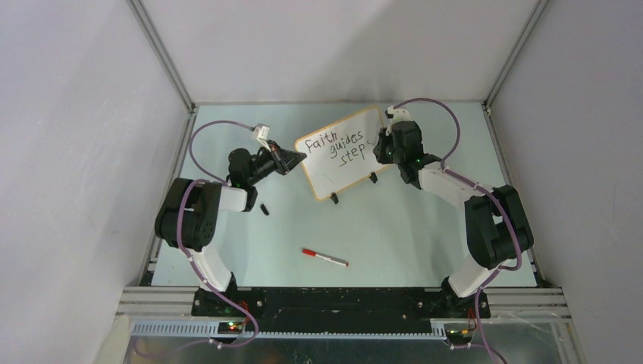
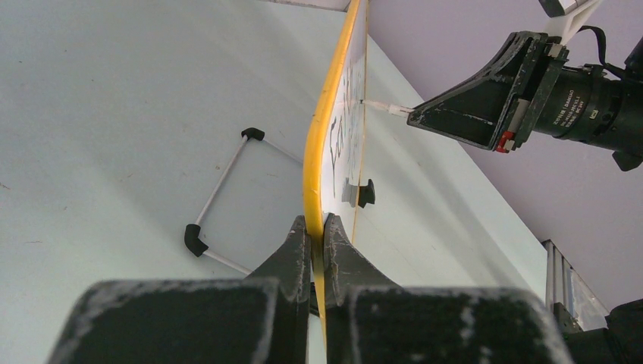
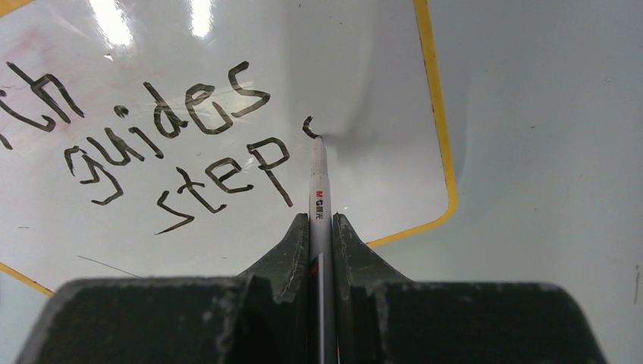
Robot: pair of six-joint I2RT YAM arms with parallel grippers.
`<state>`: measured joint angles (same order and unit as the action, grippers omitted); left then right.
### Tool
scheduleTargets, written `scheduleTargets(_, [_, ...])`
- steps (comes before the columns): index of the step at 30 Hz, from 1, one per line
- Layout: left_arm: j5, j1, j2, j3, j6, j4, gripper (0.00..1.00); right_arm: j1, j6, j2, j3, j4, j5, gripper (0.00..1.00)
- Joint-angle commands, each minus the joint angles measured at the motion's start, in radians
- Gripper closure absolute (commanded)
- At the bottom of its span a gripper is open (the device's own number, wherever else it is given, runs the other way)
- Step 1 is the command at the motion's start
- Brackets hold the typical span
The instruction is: Write a sentence on the whiteboard
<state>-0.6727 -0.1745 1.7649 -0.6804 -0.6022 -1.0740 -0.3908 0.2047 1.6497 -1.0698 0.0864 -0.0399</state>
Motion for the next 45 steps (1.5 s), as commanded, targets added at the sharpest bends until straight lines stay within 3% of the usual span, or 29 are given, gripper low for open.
scheduleTargets(1, [0.051, 0.005, -0.026, 0.018, 0.104, 0.022, 1.00, -0.004, -0.009, 0.001, -0.035, 0.000, -0.035, 1.00])
scheduleTargets(33, [0.051, 0.006, -0.025, 0.018, 0.105, 0.022, 1.00, -0.045, -0.041, -0.014, -0.033, -0.038, -0.005, 1.00])
scheduleTargets(41, [0.055, 0.005, -0.029, 0.020, 0.107, 0.025, 1.00, -0.049, -0.036, -0.120, 0.037, 0.033, -0.032, 1.00])
scheduleTargets(44, [0.066, 0.005, -0.038, 0.029, 0.112, 0.021, 0.91, -0.049, -0.031, -0.189, 0.117, 0.096, -0.074, 1.00])
scheduleTargets(45, [0.073, 0.006, -0.042, 0.033, 0.117, 0.021, 0.83, -0.049, -0.031, -0.223, 0.134, 0.131, -0.081, 1.00])
